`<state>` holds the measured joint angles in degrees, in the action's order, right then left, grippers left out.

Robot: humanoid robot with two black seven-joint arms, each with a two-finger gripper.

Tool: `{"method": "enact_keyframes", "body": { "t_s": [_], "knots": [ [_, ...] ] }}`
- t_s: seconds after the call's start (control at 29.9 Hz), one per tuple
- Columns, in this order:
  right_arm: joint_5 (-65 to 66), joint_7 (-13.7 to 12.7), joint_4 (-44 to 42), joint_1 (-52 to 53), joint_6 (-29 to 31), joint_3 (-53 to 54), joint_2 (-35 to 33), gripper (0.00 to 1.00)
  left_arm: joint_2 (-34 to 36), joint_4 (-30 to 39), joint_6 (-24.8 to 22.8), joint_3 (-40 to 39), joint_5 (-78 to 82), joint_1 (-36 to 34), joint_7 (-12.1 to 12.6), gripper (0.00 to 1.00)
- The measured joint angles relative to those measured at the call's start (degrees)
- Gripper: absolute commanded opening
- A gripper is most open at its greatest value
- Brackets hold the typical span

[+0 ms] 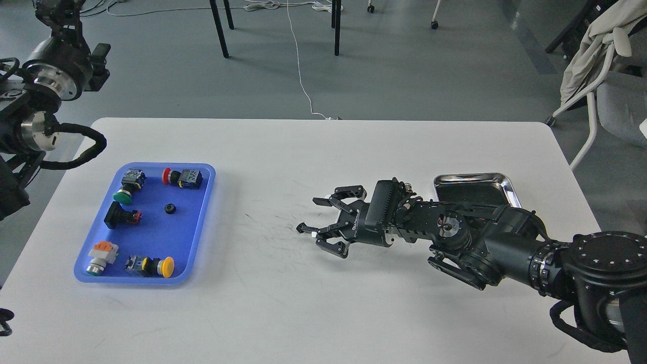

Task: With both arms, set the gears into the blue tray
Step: 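Open the right gripper to set the black gear on the table, then withdraw the right arm up and back toward the metal tray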

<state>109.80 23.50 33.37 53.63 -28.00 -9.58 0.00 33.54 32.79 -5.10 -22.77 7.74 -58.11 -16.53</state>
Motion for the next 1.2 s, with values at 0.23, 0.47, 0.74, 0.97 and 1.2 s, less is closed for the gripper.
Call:
{"method": "enact_keyframes", "body": {
  "t_s": [0.23,0.47,0.74,0.97,1.2],
  "knots": [
    [-8.9,0.0,-0.1,1.2,0.0,6.7,0.0,0.89,1.7,2.1,-0.4,1.9,0.1,0.0,-0.2,0.98],
    [-29.3,-0.1,-0.3,6.4,0.3,9.0,0.0,0.93,4.0,7.2,-0.6,5.0,0.3,0.2,-0.6,0.98],
    [-48.2,-0.5,-0.3,9.8,1.1,9.1,-0.1,0.94,5.4,11.0,-0.5,7.8,0.7,0.6,-0.6,0.98],
    [-66.3,-2.0,0.0,10.2,1.1,9.7,-5.7,0.94,10.6,19.1,-0.7,11.0,1.9,1.4,-0.9,0.98],
    [-80.6,-2.5,1.3,9.7,1.3,9.1,-12.2,0.95,16.6,27.2,-0.5,12.8,5.2,2.9,-0.9,0.98]
  ]
}}
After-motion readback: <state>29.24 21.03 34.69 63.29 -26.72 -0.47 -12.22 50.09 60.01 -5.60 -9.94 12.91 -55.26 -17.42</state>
